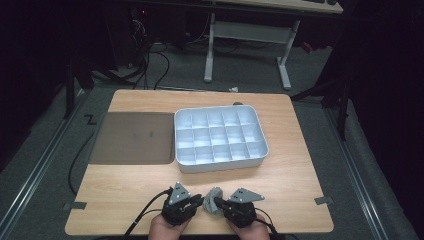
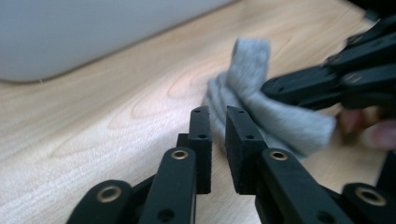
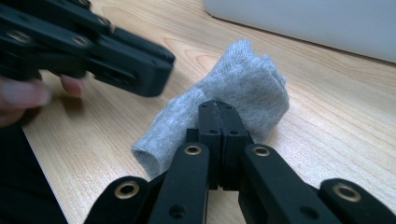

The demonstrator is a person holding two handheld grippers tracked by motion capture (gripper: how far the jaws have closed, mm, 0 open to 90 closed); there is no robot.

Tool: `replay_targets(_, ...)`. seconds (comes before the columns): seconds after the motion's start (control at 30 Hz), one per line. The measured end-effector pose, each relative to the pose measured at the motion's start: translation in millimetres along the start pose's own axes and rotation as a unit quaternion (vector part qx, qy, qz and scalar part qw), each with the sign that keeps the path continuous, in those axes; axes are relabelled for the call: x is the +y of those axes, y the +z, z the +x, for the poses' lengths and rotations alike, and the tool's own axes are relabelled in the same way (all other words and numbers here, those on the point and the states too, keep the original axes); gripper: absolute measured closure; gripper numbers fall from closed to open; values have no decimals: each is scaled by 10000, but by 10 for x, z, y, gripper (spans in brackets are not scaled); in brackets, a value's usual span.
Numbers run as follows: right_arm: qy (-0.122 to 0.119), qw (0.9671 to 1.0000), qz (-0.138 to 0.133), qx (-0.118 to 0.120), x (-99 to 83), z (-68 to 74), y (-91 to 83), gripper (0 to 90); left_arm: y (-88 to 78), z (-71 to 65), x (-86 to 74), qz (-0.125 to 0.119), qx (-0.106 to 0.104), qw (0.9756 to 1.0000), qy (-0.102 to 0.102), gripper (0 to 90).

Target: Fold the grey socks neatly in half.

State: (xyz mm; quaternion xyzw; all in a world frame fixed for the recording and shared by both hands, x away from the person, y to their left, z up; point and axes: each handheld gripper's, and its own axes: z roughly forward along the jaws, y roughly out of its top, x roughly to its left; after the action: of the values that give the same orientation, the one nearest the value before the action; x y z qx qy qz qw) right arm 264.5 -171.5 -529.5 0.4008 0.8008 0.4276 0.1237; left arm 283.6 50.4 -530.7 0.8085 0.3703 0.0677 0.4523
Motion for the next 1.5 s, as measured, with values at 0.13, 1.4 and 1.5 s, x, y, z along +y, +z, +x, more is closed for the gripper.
replay_targets(0.13,89,9999,-28,39,6,-1,-17,900,93,-52,5,200,-1,9997,106,854)
replay_targets(1.4,155,9995,-121,236,-26,-18,-6,900,94,-247,69,-449,31,9987,240,900)
replay_targets(1.5,199,9994,-122,259,-28,-26,-9,900,118,-250,55,-382,38,9989,267,900)
